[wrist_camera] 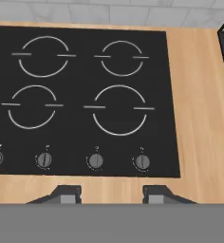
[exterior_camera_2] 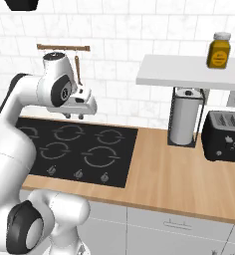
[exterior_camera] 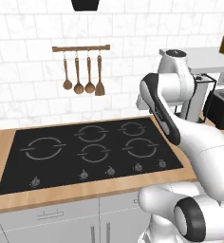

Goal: Take a straw from the drawer in front and place it inside the glass cup on the dining counter.

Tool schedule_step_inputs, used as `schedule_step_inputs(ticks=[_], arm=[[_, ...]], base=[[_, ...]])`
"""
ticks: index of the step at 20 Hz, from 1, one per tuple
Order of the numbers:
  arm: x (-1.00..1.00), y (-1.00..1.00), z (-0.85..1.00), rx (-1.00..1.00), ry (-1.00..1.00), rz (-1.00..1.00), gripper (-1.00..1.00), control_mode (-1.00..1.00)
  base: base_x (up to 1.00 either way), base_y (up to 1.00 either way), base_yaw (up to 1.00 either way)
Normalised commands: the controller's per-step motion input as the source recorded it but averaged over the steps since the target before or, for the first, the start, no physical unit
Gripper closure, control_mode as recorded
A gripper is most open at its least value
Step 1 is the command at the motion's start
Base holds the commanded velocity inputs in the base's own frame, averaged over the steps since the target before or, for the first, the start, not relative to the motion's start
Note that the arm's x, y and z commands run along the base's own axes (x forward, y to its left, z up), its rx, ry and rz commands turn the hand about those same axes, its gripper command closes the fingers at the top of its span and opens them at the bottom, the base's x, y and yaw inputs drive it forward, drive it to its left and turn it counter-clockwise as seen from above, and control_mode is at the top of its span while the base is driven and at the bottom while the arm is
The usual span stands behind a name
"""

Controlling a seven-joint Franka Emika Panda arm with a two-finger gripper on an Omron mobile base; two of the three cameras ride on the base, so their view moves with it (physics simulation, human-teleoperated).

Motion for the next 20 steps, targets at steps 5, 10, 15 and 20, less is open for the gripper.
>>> schedule_step_inputs(ticks=[5, 10, 15, 20], arm=[[-0.38, 0.0, -0.14, 0.0, -0.01, 0.0, -1.0, -1.0], [-0.59, 0.0, -0.37, -0.02, -0.06, 0.0, -1.0, -1.0], [-0.56, 0.0, -0.53, -0.03, -0.05, 0.0, -1.0, -1.0], [-0.42, 0.0, -0.61, -0.06, 0.0, 0.0, -1.0, -1.0]], base=[[0.0, 0.0, 0.0], [0.0, 0.0, 0.0], [0.0, 0.0, 0.0], [0.0, 0.0, 0.0]])
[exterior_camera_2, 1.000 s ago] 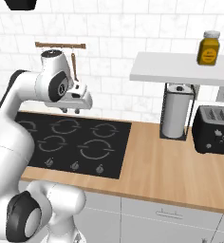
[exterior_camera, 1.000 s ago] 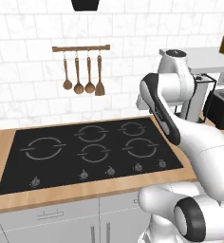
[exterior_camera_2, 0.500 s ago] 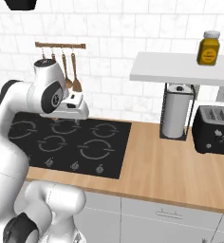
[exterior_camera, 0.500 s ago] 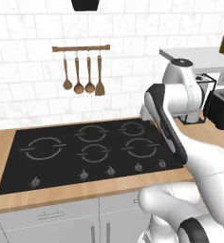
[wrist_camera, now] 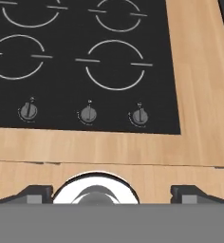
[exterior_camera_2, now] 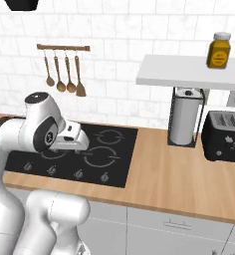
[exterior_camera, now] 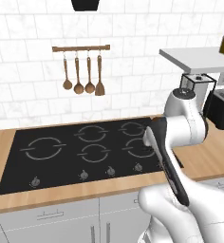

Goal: Take a straw from the drawer in front and place it inside the glass cup on the dining counter.

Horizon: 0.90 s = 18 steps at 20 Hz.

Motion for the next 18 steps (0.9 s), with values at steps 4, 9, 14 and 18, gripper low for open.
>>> schedule_step_inputs(ticks=[4, 9, 14, 18], arm=[[-0.38, 0.0, -0.59, -0.05, 0.0, 0.0, -1.0, -1.0], [-0.53, -0.01, -0.44, 0.0, 0.0, 0.0, -1.0, -1.0], [0.0, 0.0, 0.0, 0.0, 0.0, 0.0, -1.0, 1.0], [0.0, 0.0, 0.0, 0.0, 0.0, 0.0, -1.0, 1.0]], base=[[0.0, 0.0, 0.0], [0.0, 0.0, 0.0], [-0.62, -0.08, 0.0], [-0.39, -0.21, 0.05]])
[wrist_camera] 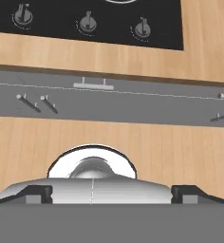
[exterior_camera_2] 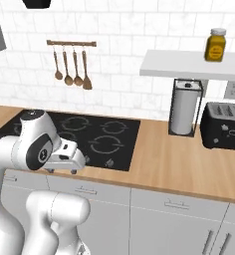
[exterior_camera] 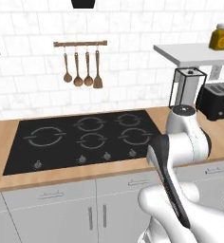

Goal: Take a straw from the drawer in front and place it inside the glass cup on the dining counter.

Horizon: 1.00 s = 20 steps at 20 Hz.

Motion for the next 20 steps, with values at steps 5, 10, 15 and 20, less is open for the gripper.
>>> schedule_step_inputs(ticks=[5, 10, 15, 20], arm=[[0.0, 0.0, 0.0, 0.0, 0.0, 0.0, -1.0, 1.0], [0.0, 0.0, 0.0, 0.0, 0.0, 0.0, -1.0, 1.0], [0.0, 0.0, 0.0, 0.0, 0.0, 0.0, -1.0, 1.0], [0.0, 0.0, 0.0, 0.0, 0.0, 0.0, -1.0, 1.0]], base=[[-0.03, -0.5, 0.19], [0.0, -0.72, 0.32], [0.0, -0.67, 0.35], [0.0, -0.63, 0.33]])
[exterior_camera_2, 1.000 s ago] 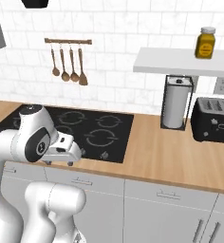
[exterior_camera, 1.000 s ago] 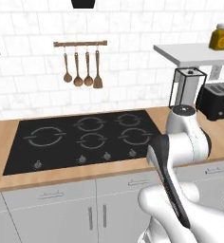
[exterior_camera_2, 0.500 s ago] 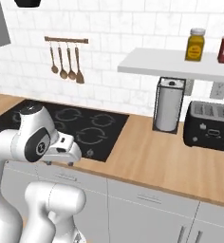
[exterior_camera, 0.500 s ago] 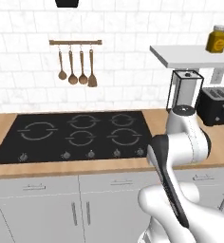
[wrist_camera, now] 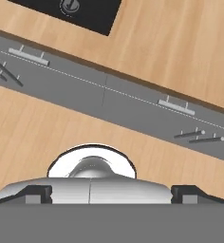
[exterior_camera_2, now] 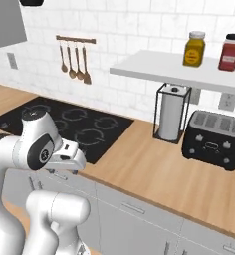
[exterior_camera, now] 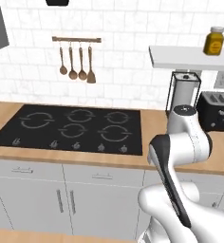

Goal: Take a straw from the drawer in front and place it inside the glass cup on the dining counter.

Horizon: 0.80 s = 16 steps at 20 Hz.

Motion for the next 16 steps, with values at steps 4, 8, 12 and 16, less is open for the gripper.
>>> schedule_step_inputs(ticks=[4, 8, 12, 16], arm=[[0.0, 0.0, 0.0, 0.0, 0.0, 0.0, -1.0, 1.0], [0.0, 0.0, 0.0, 0.0, 0.0, 0.0, -1.0, 1.0], [0.0, 0.0, 0.0, 0.0, 0.0, 0.0, -1.0, 1.0], [0.0, 0.0, 0.0, 0.0, 0.0, 0.0, -1.0, 1.0]], base=[[0.0, -0.47, 0.25], [0.0, -0.48, 0.25], [0.0, -0.52, 0.25], [0.0, -0.57, 0.27]])
